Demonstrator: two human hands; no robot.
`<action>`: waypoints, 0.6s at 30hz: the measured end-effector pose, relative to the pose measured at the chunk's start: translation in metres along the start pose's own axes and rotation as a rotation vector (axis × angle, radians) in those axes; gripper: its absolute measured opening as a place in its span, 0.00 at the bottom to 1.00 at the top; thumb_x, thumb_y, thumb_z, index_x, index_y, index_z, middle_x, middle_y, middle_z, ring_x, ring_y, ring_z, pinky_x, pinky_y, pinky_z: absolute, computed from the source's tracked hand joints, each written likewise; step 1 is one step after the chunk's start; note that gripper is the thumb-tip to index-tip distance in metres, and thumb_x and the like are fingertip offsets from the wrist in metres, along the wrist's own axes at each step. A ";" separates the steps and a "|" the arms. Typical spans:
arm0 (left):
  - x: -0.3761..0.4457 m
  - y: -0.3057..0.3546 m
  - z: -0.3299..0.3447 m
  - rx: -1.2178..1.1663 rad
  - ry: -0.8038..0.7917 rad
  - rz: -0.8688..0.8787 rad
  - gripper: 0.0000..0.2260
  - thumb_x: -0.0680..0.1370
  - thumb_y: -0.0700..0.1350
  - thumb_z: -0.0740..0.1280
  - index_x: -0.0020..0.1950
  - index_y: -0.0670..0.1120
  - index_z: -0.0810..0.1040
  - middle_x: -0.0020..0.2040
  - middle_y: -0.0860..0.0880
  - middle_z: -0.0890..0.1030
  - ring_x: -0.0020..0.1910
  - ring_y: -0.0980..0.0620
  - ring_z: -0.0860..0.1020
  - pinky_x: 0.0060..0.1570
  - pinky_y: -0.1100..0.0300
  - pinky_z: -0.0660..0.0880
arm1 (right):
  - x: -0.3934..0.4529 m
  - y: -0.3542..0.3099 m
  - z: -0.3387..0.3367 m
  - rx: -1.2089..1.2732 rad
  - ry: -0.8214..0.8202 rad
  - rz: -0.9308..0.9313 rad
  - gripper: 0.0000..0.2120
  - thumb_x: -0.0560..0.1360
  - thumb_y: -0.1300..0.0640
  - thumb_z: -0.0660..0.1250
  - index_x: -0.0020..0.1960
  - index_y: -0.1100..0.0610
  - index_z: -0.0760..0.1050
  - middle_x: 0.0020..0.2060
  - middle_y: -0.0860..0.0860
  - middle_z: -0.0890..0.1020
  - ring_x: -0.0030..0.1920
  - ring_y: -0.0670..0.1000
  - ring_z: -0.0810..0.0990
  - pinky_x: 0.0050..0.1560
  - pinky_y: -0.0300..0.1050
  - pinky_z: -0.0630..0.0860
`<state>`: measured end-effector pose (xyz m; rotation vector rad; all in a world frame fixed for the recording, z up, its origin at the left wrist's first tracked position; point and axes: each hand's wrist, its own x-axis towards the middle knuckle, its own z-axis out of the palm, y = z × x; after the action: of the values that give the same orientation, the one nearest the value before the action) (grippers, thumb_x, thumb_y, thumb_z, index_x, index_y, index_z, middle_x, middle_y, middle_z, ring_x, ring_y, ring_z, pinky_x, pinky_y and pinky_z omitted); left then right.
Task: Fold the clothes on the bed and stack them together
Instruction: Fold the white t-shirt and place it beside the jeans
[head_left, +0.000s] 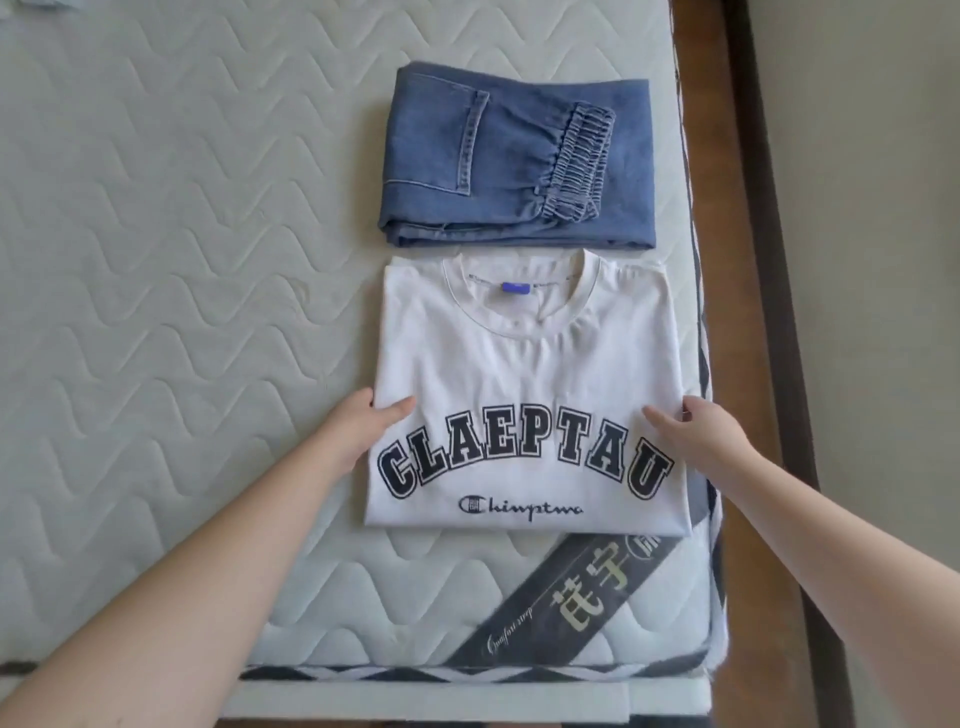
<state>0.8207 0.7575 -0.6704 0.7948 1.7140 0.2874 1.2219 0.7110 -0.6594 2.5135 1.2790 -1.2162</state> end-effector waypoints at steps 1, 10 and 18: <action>-0.010 -0.013 0.002 0.007 -0.003 -0.004 0.09 0.75 0.49 0.74 0.49 0.47 0.77 0.49 0.49 0.83 0.46 0.52 0.82 0.42 0.60 0.76 | -0.011 0.007 0.006 0.011 -0.002 0.002 0.23 0.75 0.37 0.65 0.41 0.59 0.71 0.35 0.54 0.78 0.35 0.53 0.77 0.30 0.45 0.66; -0.065 -0.089 0.009 0.034 0.058 0.031 0.04 0.82 0.45 0.63 0.51 0.45 0.72 0.50 0.43 0.81 0.40 0.46 0.81 0.37 0.54 0.79 | -0.082 0.047 0.048 0.138 -0.037 0.061 0.21 0.78 0.38 0.62 0.46 0.58 0.71 0.35 0.54 0.81 0.32 0.53 0.82 0.31 0.50 0.79; -0.072 -0.105 0.011 0.127 0.205 0.119 0.02 0.81 0.41 0.64 0.53 0.45 0.73 0.48 0.42 0.82 0.31 0.51 0.77 0.29 0.66 0.71 | -0.092 0.070 0.065 0.218 0.093 0.050 0.17 0.78 0.41 0.64 0.46 0.56 0.72 0.38 0.54 0.81 0.35 0.54 0.80 0.38 0.52 0.79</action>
<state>0.8010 0.6311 -0.6788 0.9903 1.8944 0.3542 1.2002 0.5802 -0.6609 2.7657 1.1499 -1.3086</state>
